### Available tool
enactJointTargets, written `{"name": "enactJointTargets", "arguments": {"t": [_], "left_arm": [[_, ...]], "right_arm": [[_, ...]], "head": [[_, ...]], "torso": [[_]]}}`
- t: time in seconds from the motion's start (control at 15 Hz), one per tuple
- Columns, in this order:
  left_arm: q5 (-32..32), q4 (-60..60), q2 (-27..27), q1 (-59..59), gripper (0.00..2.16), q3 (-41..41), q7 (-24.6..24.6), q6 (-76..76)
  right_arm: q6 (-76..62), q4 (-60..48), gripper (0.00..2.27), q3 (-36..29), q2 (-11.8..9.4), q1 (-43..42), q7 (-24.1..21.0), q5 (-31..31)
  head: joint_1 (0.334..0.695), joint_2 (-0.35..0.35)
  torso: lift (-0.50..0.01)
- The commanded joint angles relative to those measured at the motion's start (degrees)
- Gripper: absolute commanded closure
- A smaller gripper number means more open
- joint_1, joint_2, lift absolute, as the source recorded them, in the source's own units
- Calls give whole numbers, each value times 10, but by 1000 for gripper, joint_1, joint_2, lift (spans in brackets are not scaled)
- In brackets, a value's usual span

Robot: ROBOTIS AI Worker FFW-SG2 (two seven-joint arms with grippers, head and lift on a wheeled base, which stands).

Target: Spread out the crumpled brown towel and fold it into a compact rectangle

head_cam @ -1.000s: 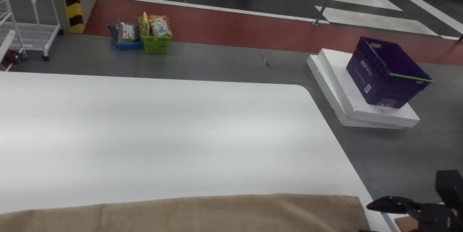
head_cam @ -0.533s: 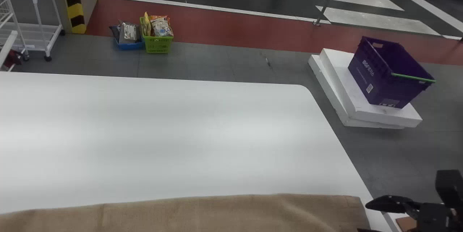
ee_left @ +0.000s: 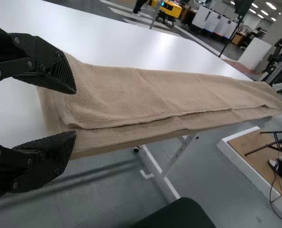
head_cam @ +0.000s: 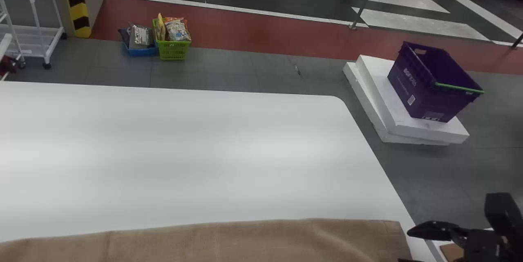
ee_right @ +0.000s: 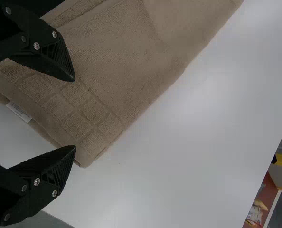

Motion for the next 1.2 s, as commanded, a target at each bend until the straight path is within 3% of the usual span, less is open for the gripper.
{"name": "enactJointTargets", "arguments": {"t": [0.0,0.33,1.07,1.13], "left_arm": [[-1,-4,-2,0,724,-6,-4,2],[-9,-10,-6,-4,724,-17,-6,11],[-22,-10,-4,-10,734,-12,-15,30],[-24,-9,-4,-10,907,-15,-15,30]], "right_arm": [[-2,0,394,-2,0,0,2,0],[-13,9,394,-2,0,0,2,0],[-21,24,390,1,-2,-4,2,0],[-27,25,390,3,-2,-5,2,0]], "head": [[695,-324],[695,-350],[695,-338],[695,-337]], "torso": [[-127],[-127],[-127],[-127]]}}
